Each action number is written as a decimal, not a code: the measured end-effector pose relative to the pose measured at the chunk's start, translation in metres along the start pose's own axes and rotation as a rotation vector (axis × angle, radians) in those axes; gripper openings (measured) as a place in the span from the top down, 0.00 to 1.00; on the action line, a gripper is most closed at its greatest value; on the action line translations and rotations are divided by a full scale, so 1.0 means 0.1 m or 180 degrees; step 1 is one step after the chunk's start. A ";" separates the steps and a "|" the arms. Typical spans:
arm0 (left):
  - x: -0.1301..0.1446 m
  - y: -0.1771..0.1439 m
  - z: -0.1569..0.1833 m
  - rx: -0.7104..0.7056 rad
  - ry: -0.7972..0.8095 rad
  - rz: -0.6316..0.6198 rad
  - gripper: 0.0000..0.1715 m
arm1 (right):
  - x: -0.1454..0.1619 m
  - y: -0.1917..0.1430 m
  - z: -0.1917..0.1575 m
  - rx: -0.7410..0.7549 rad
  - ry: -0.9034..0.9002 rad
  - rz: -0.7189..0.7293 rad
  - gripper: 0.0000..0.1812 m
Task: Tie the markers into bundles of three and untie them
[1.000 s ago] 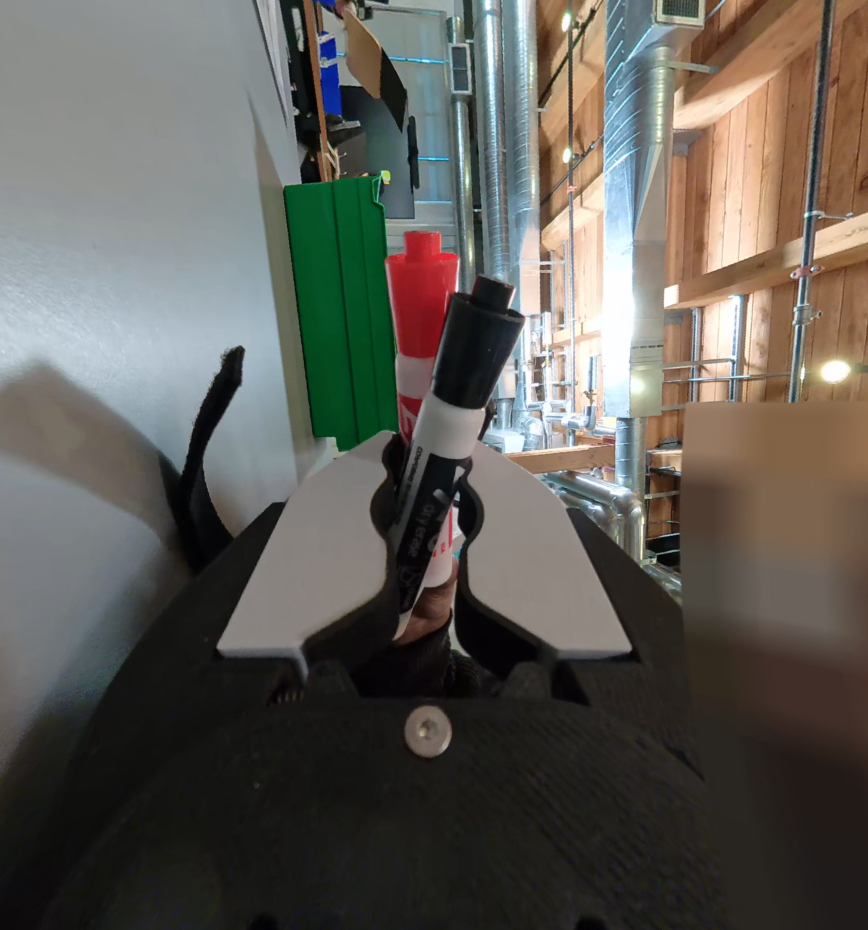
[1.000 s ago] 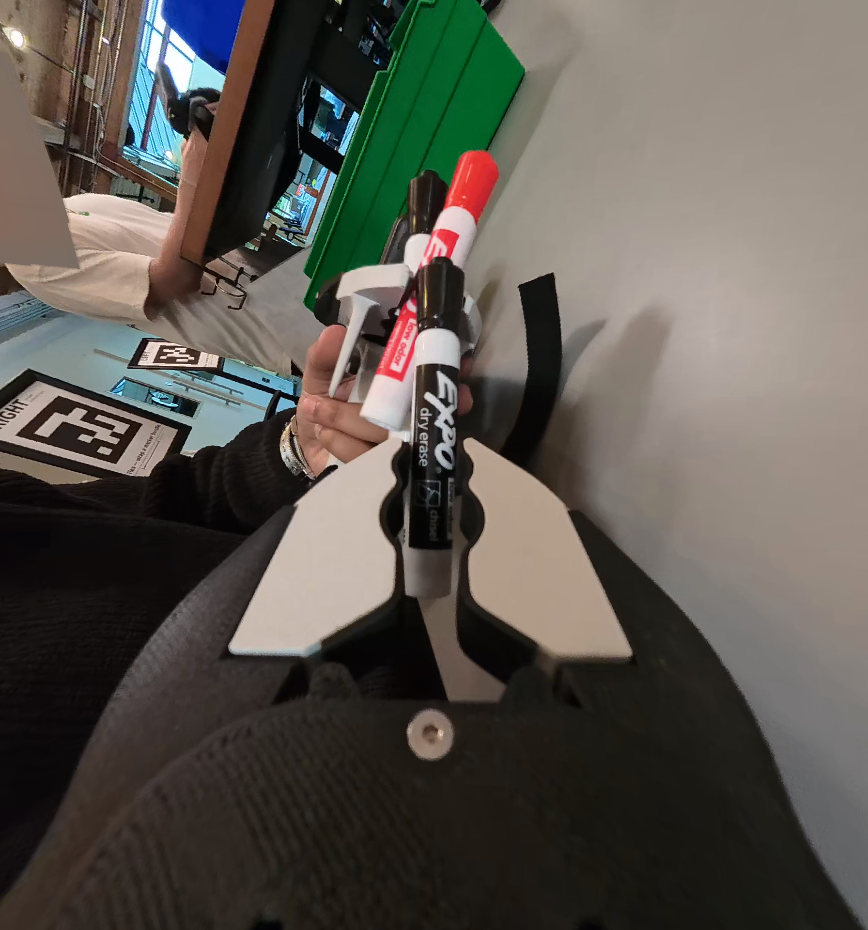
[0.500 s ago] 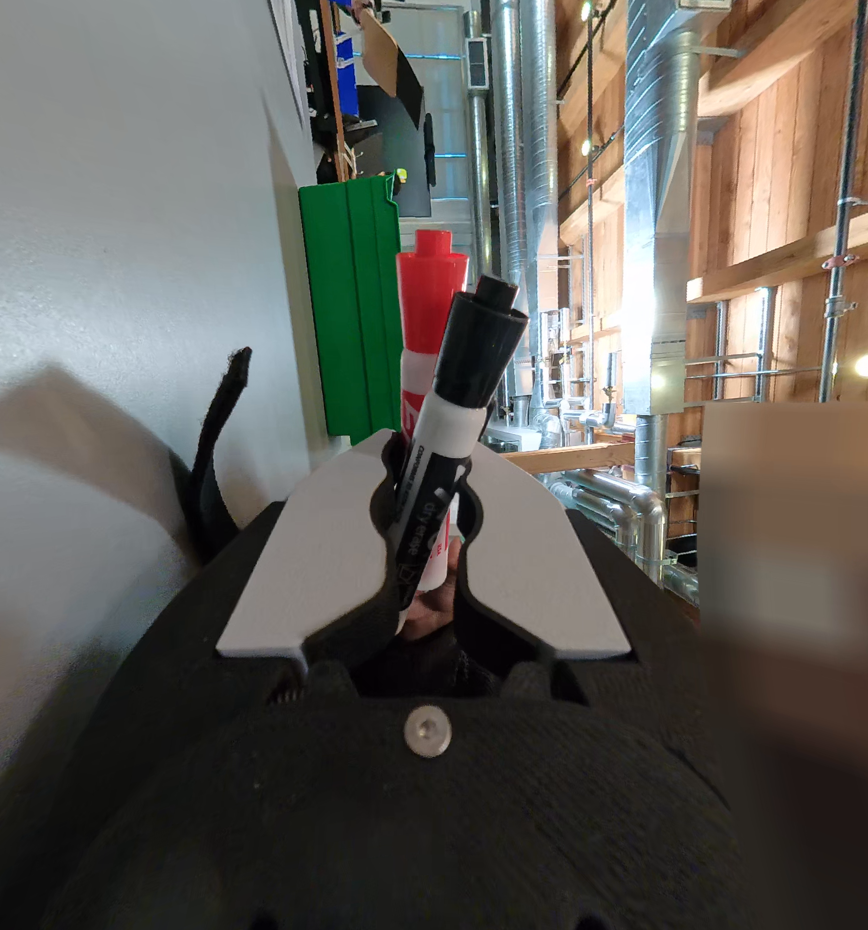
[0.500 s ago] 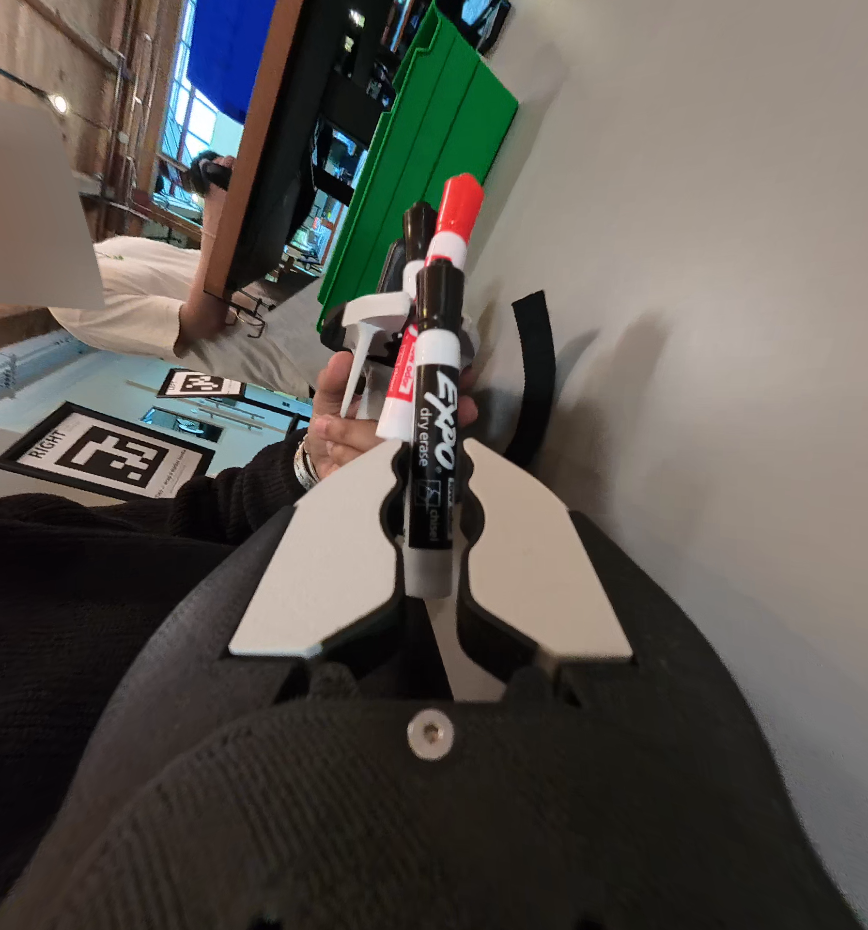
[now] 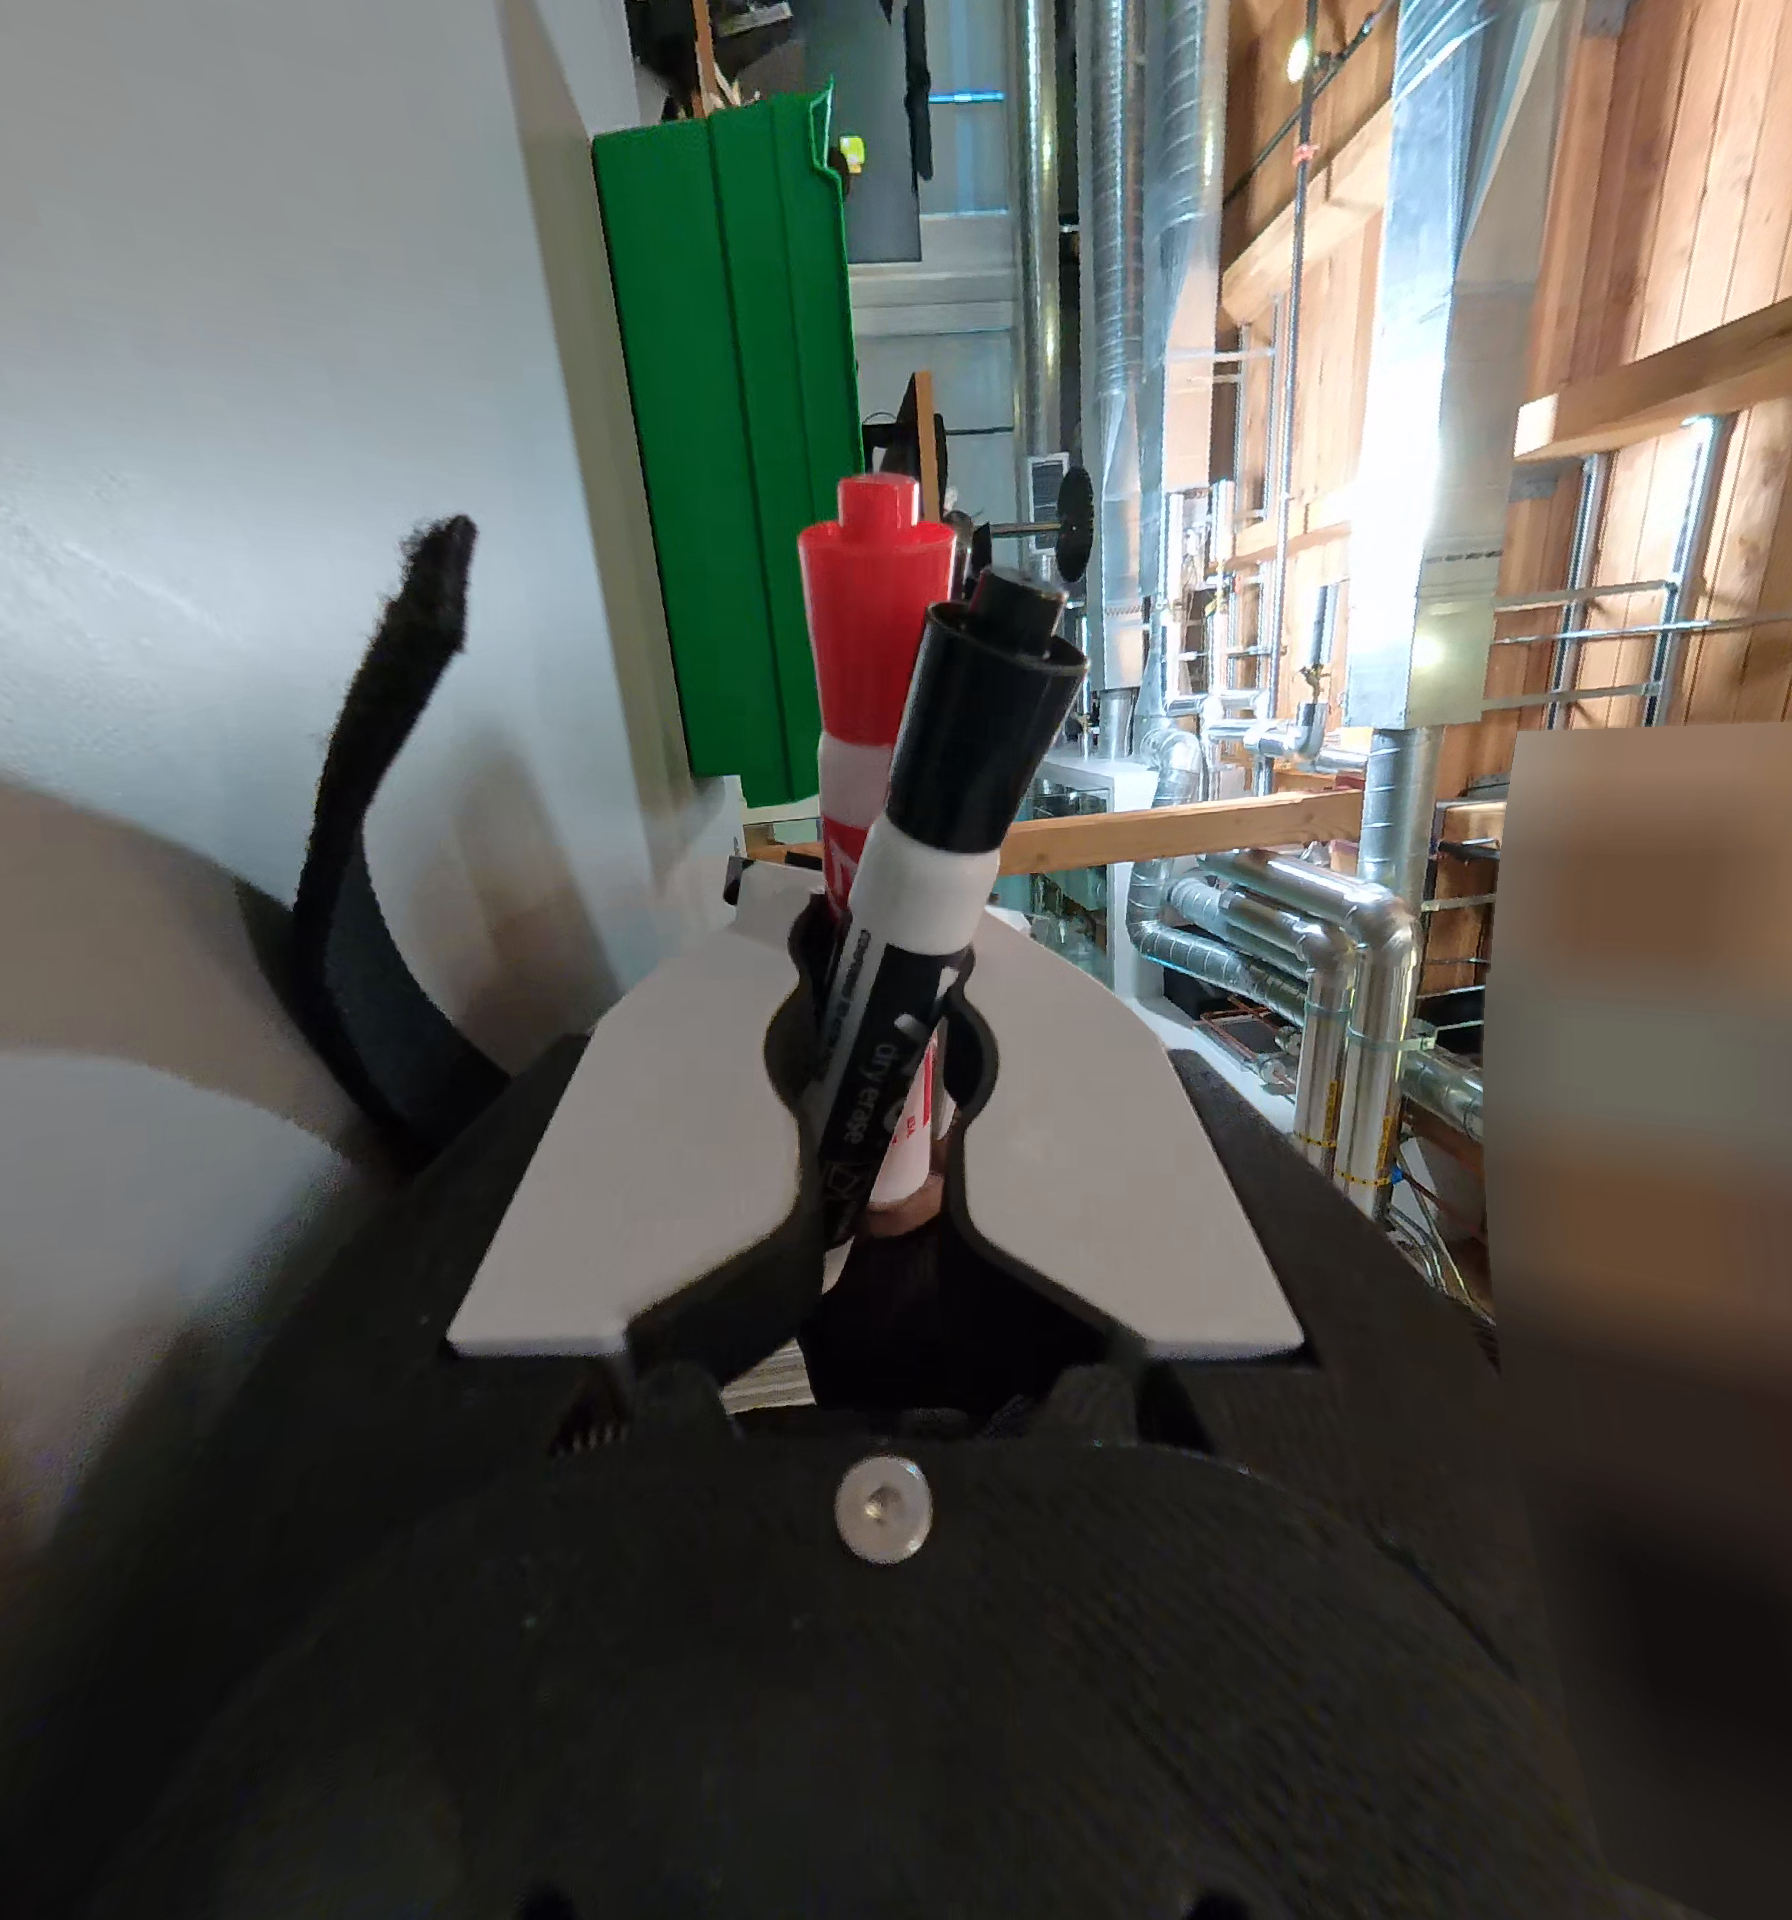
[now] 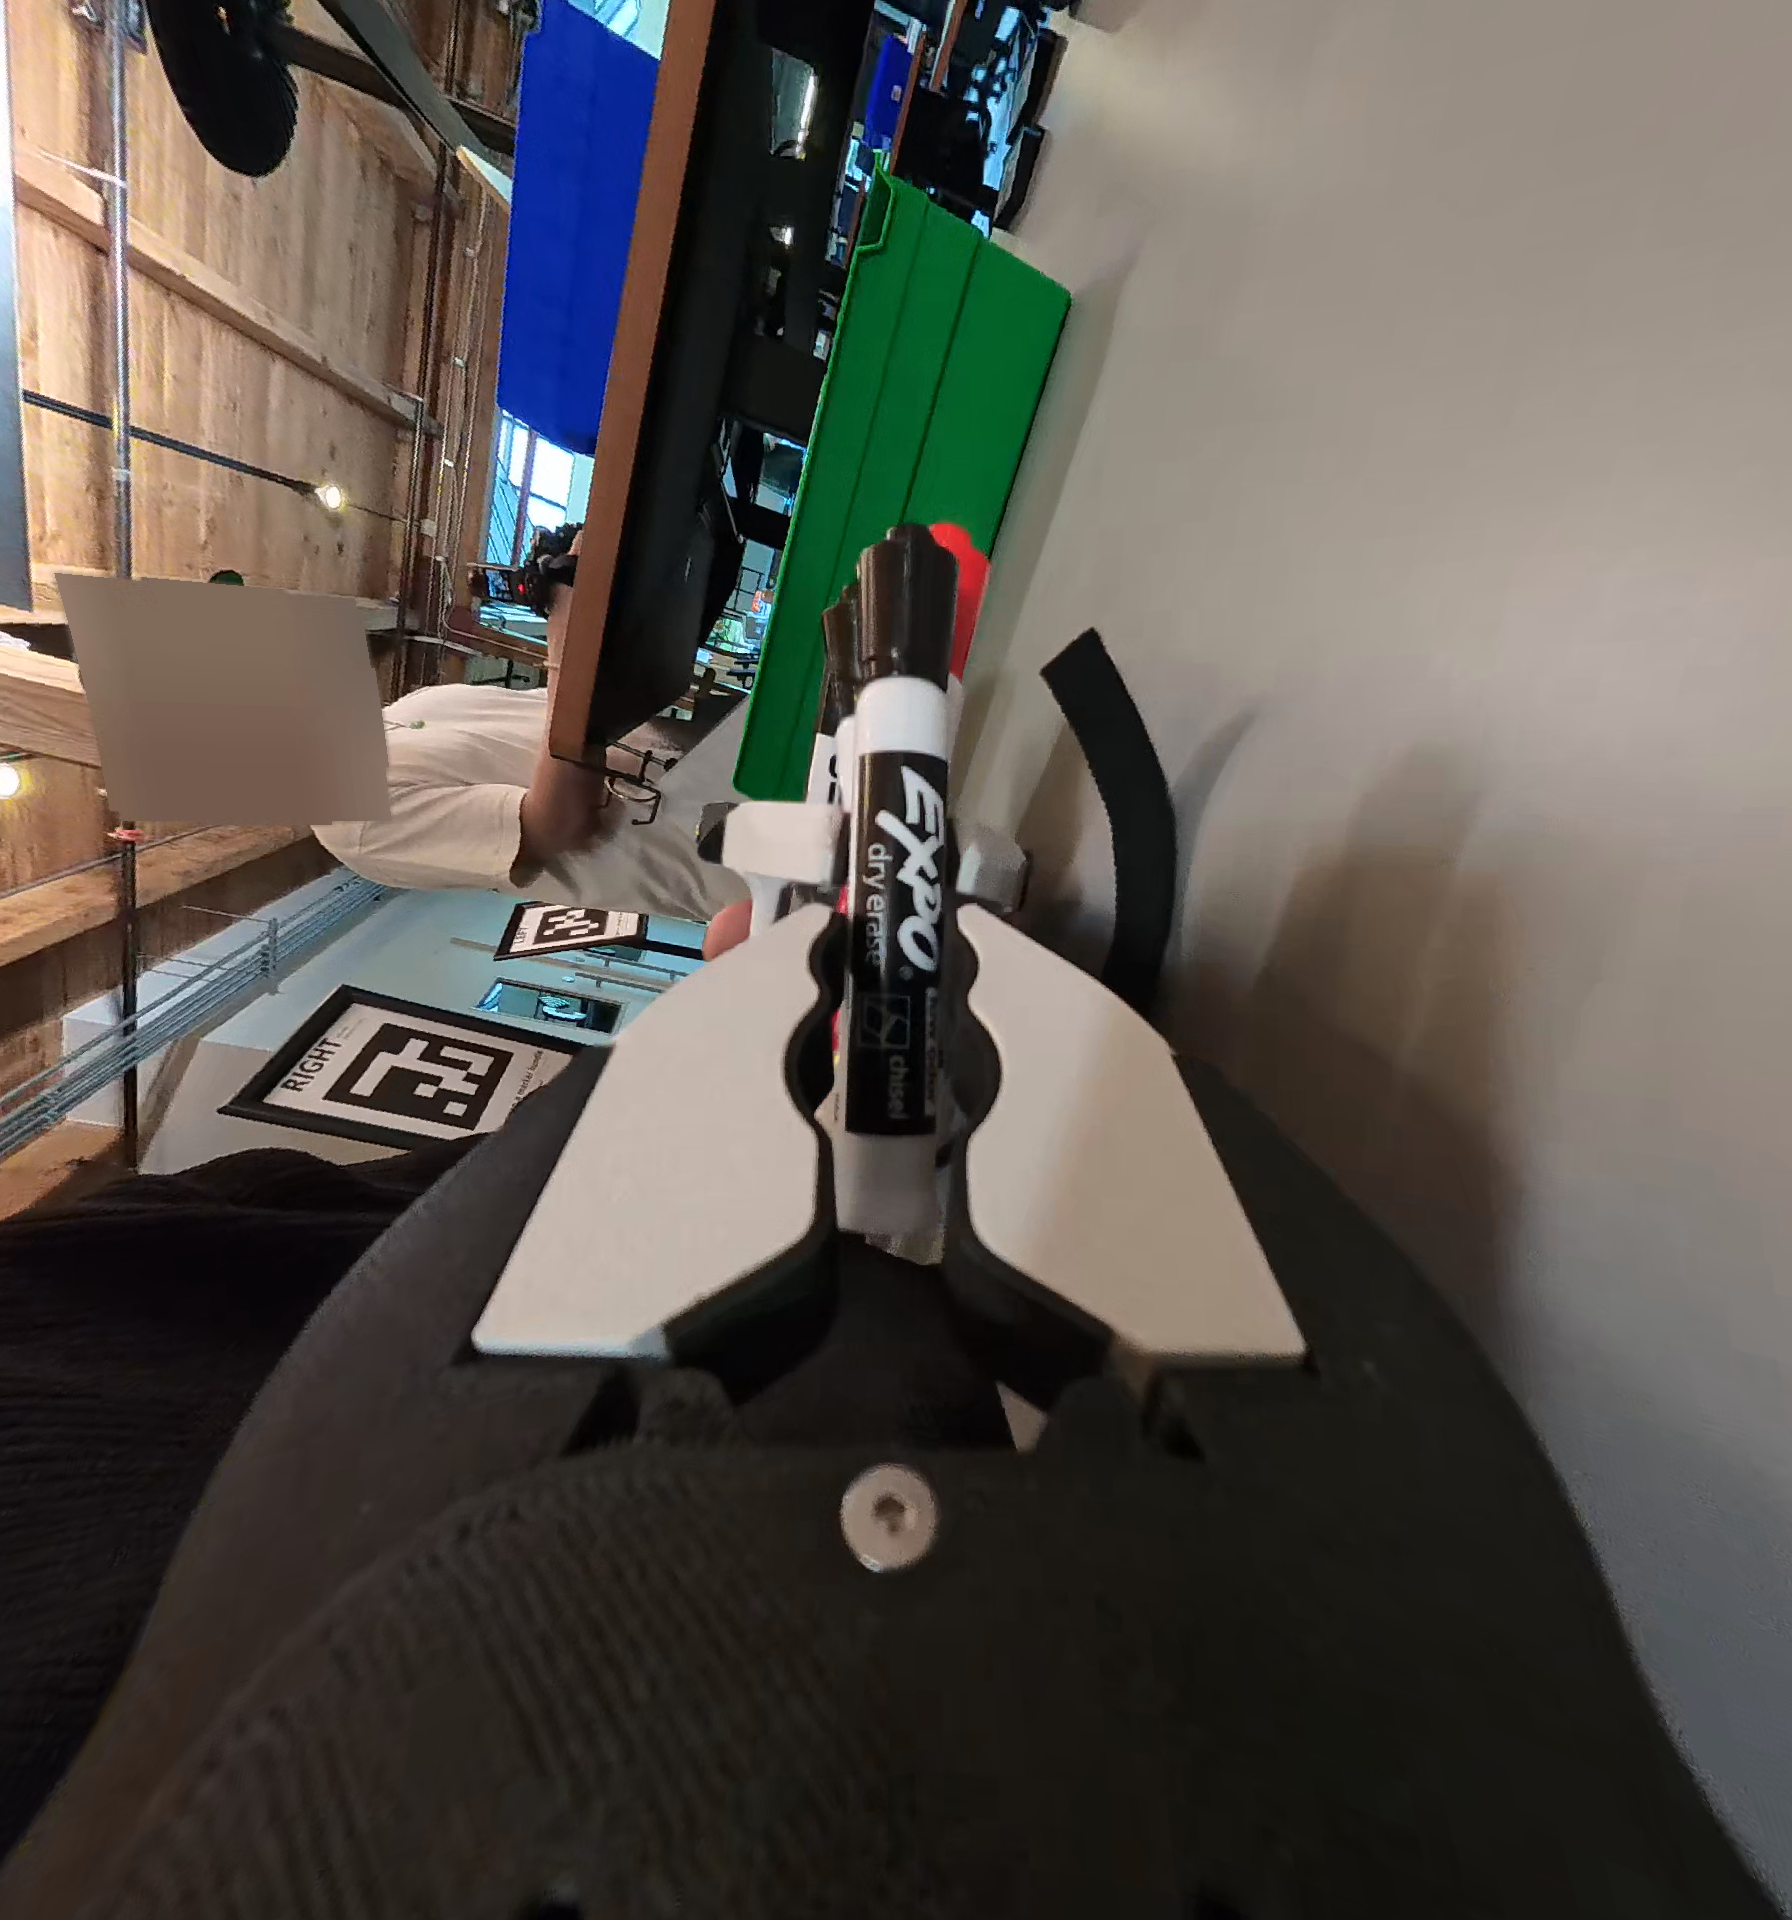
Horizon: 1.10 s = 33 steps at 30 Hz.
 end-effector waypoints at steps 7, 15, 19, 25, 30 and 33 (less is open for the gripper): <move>0.01 0.00 -0.02 -0.0044 0.0030 0.0006 0.89 | 0.02 0.00 0.01 -0.0007 0.0010 -0.0060 0.90; -0.01 -0.02 -0.02 -0.0032 0.0003 0.0028 0.88 | 0.04 0.01 0.01 0.0004 -0.0021 -0.0107 0.90; -0.03 -0.03 -0.02 -0.0020 -0.0004 0.0033 0.88 | 0.02 -0.01 0.01 0.0013 -0.0077 -0.0091 0.90; -0.03 -0.03 -0.01 -0.0029 0.0013 0.0046 0.88 | -0.03 -0.04 0.01 0.0003 -0.0073 -0.0001 0.90; -0.08 -0.05 -0.03 -0.0052 -0.0046 0.0126 0.89 | -0.05 -0.05 0.01 -0.0019 -0.0046 0.0028 0.90; -0.12 -0.07 -0.04 -0.0085 -0.0079 0.0201 0.88 | -0.03 -0.04 0.00 -0.0026 -0.0039 -0.0001 0.90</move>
Point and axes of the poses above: each gripper's, where its closed fingertips meet, y out along the fingers, x out of its underside, z = x × y across the jaws, the point moved 3 cm from there along -y, back along the fingers, and after that the axes turned 5 degrees about z, right-handed, at the moved point
